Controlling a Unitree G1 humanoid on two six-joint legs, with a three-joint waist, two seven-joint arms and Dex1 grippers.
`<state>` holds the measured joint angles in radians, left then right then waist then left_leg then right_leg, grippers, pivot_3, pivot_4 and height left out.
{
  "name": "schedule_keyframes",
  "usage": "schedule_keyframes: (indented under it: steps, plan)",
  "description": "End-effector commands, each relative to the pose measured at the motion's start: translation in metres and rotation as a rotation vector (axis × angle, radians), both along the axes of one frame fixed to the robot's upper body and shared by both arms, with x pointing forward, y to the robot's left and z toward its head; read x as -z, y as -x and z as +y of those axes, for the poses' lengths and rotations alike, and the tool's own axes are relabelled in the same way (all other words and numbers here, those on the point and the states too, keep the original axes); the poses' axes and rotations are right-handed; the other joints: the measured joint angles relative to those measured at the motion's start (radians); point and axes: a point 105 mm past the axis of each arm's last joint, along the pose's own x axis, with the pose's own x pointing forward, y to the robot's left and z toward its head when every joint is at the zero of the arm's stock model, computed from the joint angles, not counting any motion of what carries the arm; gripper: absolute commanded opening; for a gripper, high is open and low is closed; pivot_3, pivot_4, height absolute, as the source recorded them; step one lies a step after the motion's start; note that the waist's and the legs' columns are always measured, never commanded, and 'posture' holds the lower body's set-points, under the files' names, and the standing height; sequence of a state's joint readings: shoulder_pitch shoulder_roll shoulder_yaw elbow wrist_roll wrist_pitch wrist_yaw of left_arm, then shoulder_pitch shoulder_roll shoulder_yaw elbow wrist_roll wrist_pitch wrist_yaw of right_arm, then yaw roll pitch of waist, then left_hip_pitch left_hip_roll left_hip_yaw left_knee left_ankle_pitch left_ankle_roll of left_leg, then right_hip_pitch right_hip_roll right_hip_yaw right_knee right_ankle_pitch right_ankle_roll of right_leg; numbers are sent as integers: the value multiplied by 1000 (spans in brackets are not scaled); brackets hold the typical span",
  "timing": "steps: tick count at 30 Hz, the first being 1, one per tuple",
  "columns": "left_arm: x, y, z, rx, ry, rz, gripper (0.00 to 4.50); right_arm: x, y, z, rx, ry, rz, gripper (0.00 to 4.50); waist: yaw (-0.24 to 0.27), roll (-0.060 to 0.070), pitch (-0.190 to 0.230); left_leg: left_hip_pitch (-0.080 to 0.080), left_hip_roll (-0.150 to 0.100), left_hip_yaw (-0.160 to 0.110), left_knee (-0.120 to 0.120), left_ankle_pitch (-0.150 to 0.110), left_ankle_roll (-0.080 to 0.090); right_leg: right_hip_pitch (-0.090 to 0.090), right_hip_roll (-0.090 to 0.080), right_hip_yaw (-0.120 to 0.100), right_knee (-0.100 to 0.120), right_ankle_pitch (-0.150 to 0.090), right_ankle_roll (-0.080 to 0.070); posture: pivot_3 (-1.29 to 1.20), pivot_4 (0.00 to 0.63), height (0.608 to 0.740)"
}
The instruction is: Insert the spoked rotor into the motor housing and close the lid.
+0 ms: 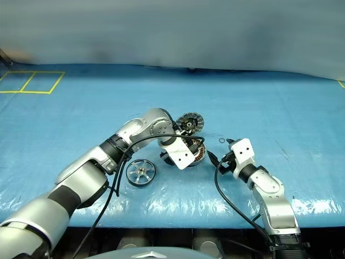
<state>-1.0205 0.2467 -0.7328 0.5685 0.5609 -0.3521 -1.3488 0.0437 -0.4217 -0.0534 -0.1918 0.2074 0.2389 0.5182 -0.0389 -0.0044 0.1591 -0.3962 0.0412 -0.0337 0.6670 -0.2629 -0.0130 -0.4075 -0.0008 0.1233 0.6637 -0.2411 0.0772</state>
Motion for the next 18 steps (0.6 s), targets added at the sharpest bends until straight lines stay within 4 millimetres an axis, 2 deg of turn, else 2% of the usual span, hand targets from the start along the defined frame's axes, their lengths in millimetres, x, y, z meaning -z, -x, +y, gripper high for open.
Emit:
schedule_keyframes:
  steps: [1,8,11,16,18]
  plan:
    - [-8,4,-1,7,54,7,4295,-10,-3,3,-10,-12,-50,4500,0,0,0,0,0,0,0,0,0,0,0,0,0,0,0,0,150,740]
    - [-29,15,20,2,157,38,4295,-6,-10,0,19,-56,-37,4500,-2,0,0,0,1,0,-1,0,0,-1,1,0,0,0,-1,0,150,740]
    - [-40,15,21,-21,238,26,4295,1,-15,-2,45,-45,-10,4500,0,0,0,0,1,0,0,0,0,-1,1,0,0,0,-1,0,150,740]
    - [-55,18,26,-123,463,121,4295,11,-22,-3,90,-36,17,4500,0,0,0,0,1,0,0,0,0,-1,0,0,0,0,0,0,150,740]
    - [-58,24,30,-185,589,228,4295,15,-25,-4,126,-27,24,4500,-5,1,0,0,1,0,0,0,0,-1,1,0,1,0,-1,0,150,740]
